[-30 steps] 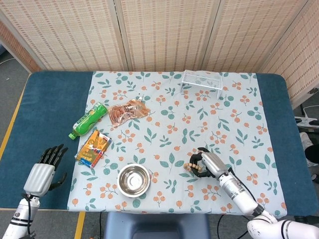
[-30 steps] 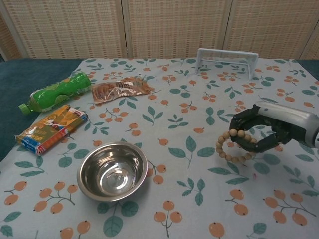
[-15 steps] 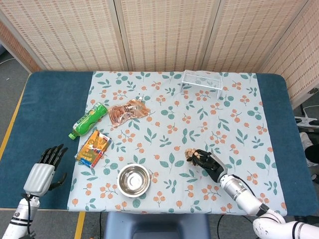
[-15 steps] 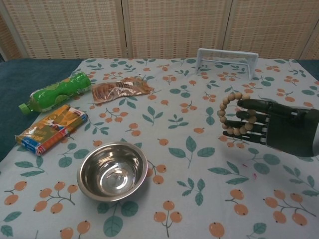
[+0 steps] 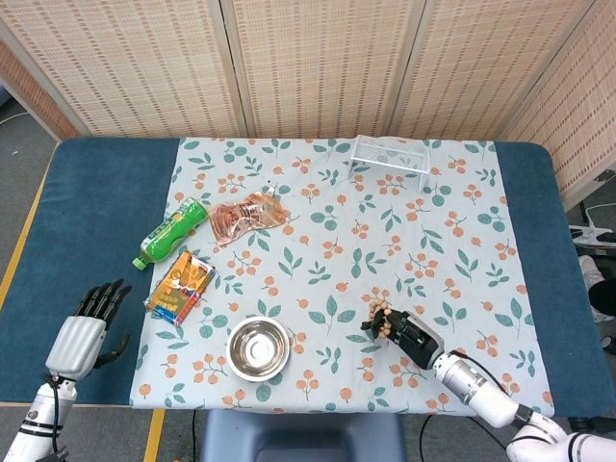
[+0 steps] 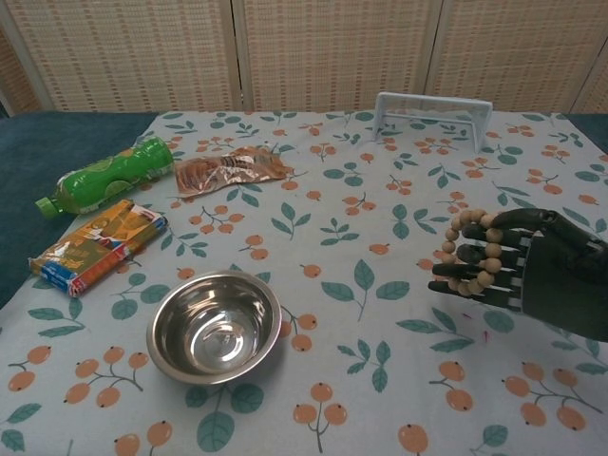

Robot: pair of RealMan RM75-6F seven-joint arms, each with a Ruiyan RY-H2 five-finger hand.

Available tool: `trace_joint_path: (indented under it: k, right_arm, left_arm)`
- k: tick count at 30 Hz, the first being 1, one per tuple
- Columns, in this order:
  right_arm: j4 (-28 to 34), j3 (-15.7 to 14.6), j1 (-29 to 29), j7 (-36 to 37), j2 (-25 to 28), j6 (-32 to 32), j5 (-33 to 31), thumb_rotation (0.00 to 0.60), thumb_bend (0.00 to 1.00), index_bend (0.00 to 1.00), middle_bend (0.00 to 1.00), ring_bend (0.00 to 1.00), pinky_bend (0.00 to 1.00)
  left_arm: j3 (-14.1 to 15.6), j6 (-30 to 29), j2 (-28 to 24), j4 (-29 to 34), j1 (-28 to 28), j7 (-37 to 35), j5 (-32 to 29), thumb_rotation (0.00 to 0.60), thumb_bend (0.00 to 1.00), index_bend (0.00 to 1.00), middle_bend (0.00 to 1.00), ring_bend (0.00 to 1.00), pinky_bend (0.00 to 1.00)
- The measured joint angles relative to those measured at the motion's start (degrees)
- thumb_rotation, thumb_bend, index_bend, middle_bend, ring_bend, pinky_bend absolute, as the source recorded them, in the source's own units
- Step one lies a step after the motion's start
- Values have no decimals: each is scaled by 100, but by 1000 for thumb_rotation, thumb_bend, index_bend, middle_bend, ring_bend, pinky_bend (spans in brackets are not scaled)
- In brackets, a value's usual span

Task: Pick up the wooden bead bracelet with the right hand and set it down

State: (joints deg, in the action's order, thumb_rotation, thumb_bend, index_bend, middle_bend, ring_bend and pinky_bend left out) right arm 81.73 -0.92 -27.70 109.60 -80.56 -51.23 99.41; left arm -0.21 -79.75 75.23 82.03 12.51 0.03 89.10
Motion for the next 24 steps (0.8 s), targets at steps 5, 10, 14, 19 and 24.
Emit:
trace_joint_path:
  k: [5,10,14,19,24]
  right_arm:
    - [-52,-111,-225,-188,-62,40,-67,170,400,444,533,263,118]
    - [-56,-171,-336,-367,-108,56,-131,160,387,429,520,253,120]
    - [-26,-253,-422,-336,-128,2,-142,155,478,454,518,251,120]
    - [-129,-422,-456,-119,-217,-226,-173,153,580,461,518,251,120]
    - [-189,-539,-559,-26,-246,-358,-132,153,599,464,517,251,120]
  left_arm:
    - [1,20,4,-6,7,0,-7,600,436,0,0,0,101]
    - [1,14,5,-4,5,3,-4,600,435,0,0,0,101]
    - [1,5,0,2,3,-2,-1,600,435,0,0,0,101]
    - [7,1,-4,5,3,-8,12,600,435,0,0,0,101]
    - [9,-12,-6,14,-1,-3,20,600,434,0,0,0,101]
